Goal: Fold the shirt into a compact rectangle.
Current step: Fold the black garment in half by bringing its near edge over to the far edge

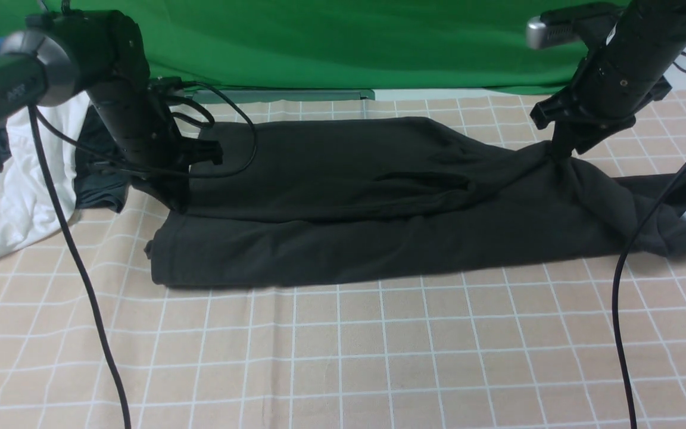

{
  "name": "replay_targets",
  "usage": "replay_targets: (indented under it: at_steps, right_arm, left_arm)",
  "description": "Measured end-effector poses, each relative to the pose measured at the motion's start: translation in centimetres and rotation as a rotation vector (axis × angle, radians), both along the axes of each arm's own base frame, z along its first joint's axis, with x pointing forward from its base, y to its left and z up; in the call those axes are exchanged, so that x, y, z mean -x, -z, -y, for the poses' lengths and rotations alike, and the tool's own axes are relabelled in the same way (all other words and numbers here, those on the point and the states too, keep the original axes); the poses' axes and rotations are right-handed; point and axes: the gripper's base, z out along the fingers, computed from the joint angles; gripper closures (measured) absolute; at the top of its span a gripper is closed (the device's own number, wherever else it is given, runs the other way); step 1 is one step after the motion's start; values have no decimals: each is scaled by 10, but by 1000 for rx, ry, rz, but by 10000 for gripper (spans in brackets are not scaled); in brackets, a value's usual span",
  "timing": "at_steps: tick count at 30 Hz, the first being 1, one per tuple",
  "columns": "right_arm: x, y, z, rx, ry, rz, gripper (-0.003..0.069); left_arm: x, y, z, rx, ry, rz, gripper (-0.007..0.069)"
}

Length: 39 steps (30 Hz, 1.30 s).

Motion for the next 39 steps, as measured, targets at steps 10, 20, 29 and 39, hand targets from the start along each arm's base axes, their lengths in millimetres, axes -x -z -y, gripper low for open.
replay_targets:
  at_steps: [10, 20, 29, 39]
  right_arm:
    - [5, -1, -24, -200, -14, -53, 219]
    - [-11, 47, -66, -215, -34, -39, 106]
    - [-22, 66, -70, -215, -4, 5, 420]
    - [-35, 47, -61, -206, -32, 91, 596]
  left_arm:
    - [-6, -50, -2, 15, -17, 101, 591]
    - [-6, -54, -1, 22, -35, 89, 591]
    - [-6, -55, -1, 28, -37, 88, 591]
    - [-9, -63, -8, 73, -92, 109, 591]
